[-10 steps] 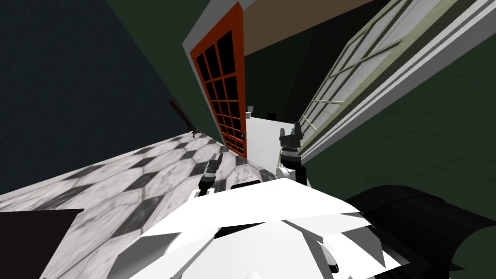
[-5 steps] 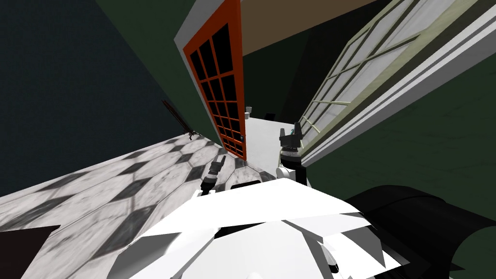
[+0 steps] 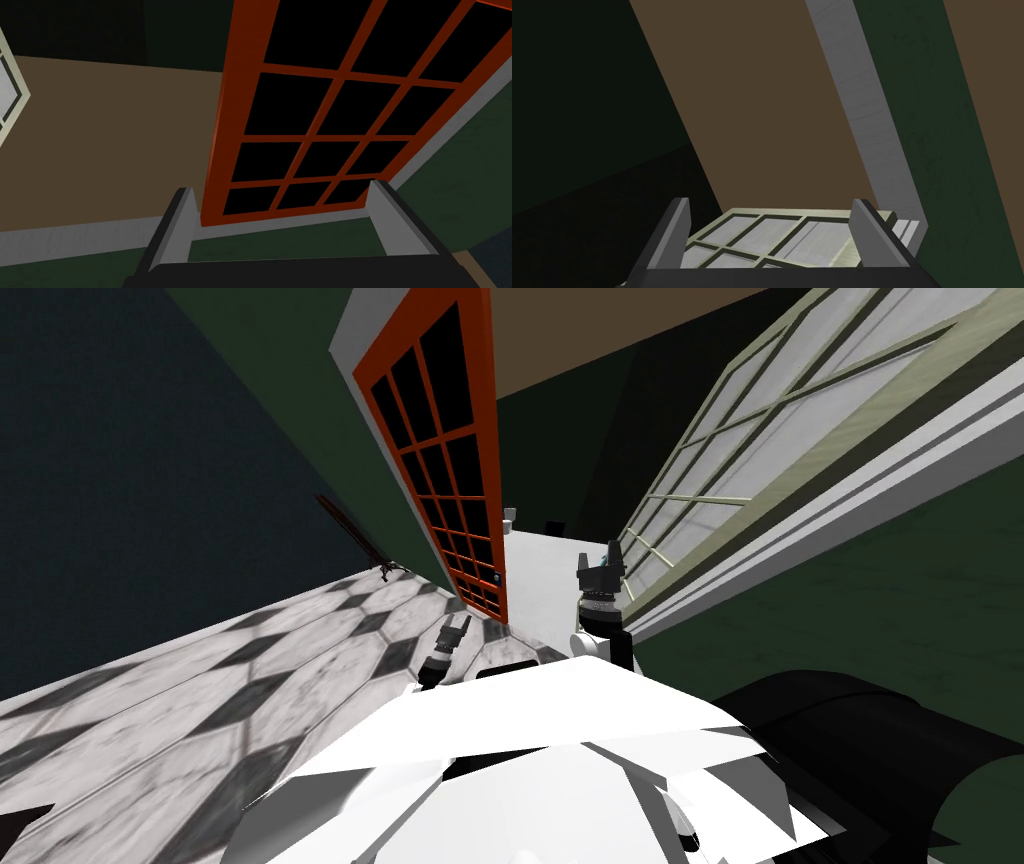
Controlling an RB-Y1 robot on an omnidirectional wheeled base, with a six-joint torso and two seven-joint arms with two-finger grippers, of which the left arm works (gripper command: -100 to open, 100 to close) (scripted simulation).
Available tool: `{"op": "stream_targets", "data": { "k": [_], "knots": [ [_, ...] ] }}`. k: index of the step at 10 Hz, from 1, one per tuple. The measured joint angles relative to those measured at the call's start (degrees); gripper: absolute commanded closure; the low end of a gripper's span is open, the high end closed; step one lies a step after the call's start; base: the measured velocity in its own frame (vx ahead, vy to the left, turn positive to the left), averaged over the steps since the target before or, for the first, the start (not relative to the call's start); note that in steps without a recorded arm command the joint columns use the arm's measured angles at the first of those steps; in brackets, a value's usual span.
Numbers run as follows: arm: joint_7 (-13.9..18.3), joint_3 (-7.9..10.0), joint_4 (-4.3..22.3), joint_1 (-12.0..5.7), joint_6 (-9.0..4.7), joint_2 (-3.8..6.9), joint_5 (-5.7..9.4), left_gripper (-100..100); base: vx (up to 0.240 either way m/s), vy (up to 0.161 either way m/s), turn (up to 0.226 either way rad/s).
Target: Push the door open
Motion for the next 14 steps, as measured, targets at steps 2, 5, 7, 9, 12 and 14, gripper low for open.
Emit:
{"op": "stream_targets", "data": {
  "k": [2,5,7,9,12,14],
  "knots": [
    [-1.75,0.26,2.55,-0.70,-0.90,-0.13,-1.27,-100,0.154,-0.006,-0.076],
    [-4.47,0.52,5.45,-0.86,-2.31,-0.36,-3.36,-100,0.135,0.021,-0.045],
    [-6.33,0.86,8.30,-1.51,-3.51,-0.69,-4.44,-100,0.131,0.032,-0.070],
    [-8.24,0.81,9.76,-1.34,-4.15,-1.02,-6.28,-100,0.175,0.020,-0.049],
    [-10.26,1.36,13.25,-2.44,-5.54,-1.22,-7.39,-100,0.115,0.021,-0.049],
    [-12.04,1.36,14.81,-2.30,-6.31,-1.73,-8.96,-100,0.153,0.031,-0.055]
  ]
}}
